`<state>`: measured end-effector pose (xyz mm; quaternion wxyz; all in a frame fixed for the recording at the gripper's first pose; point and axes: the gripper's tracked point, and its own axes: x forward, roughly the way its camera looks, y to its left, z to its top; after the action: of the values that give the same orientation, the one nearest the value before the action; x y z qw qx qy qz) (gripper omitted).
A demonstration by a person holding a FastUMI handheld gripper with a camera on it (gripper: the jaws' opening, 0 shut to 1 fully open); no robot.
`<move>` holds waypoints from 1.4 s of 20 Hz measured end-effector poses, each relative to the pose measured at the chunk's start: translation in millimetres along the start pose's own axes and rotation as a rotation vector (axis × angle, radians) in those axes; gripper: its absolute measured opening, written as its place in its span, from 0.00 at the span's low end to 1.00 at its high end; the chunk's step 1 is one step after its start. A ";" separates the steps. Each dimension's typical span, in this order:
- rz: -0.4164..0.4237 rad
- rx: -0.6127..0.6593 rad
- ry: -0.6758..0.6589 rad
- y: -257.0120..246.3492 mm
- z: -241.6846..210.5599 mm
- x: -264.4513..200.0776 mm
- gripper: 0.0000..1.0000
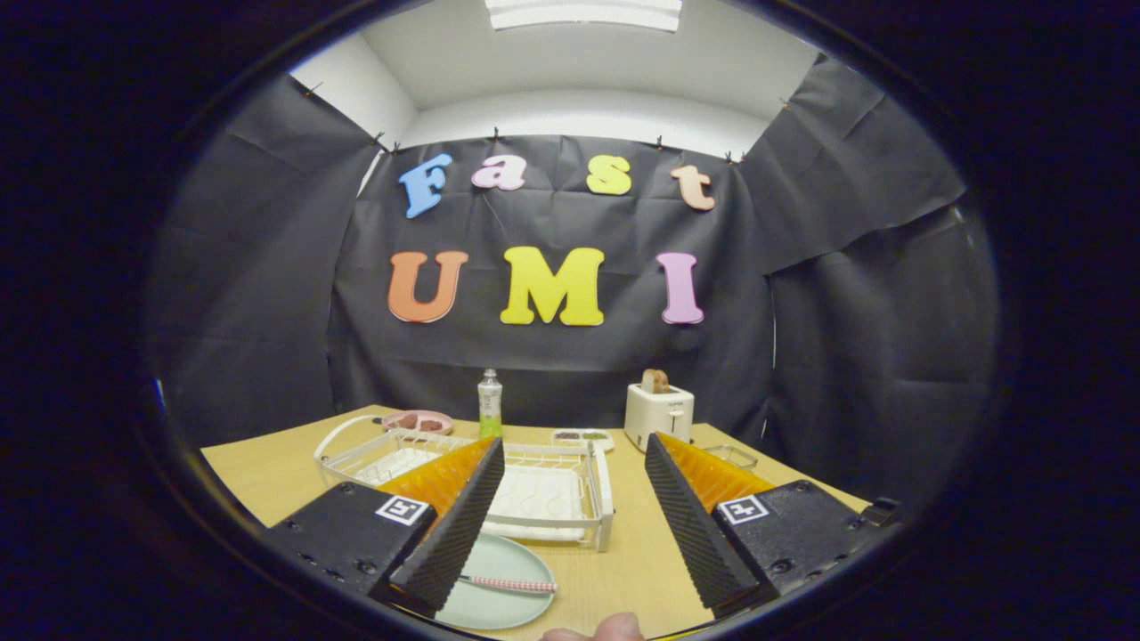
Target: Take the plate from the dish rack, then take the spoon from the basket and place it into the plate.
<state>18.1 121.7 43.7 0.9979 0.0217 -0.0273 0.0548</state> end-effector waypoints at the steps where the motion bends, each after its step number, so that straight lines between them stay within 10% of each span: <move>1: 0.004 0.002 -0.011 -0.3 3.0 -3.3 1.00; 28: -0.013 0.026 -0.020 -9.1 12.2 -17.0 1.00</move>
<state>1.6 110.3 54.6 0.9975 0.0352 -0.0366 0.0485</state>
